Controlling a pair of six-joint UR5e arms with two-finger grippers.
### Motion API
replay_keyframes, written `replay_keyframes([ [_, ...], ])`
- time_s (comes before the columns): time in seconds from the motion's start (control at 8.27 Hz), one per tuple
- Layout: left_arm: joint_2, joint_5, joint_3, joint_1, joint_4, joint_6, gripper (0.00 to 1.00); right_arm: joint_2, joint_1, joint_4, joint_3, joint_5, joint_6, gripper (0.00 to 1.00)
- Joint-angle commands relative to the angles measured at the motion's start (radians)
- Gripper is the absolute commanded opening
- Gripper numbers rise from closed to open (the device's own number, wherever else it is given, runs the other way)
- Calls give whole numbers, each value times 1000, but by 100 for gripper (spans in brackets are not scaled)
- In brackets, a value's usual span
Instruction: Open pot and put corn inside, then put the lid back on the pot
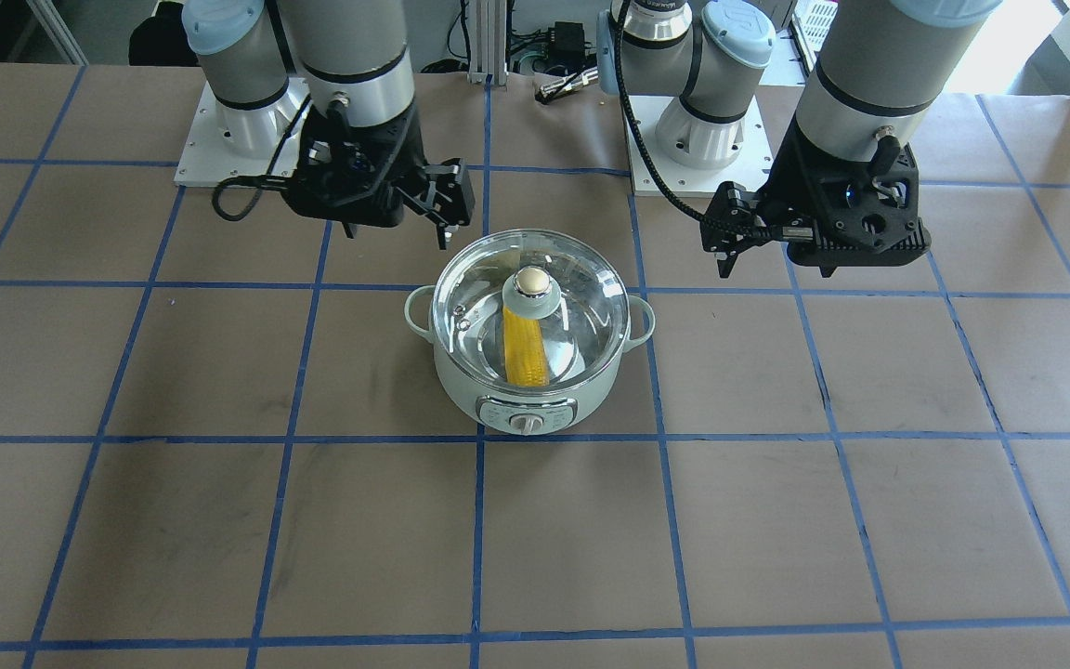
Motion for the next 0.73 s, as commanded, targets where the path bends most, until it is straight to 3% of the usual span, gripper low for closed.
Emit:
replay_keyframes([
  [0.0,0,-2,1,0,2,-2,100,-49,-115,72,2,-32,-160,100],
  [0.6,0,-2,-1,0,0,-9,100,-51,-117,74,2,-30,-160,100],
])
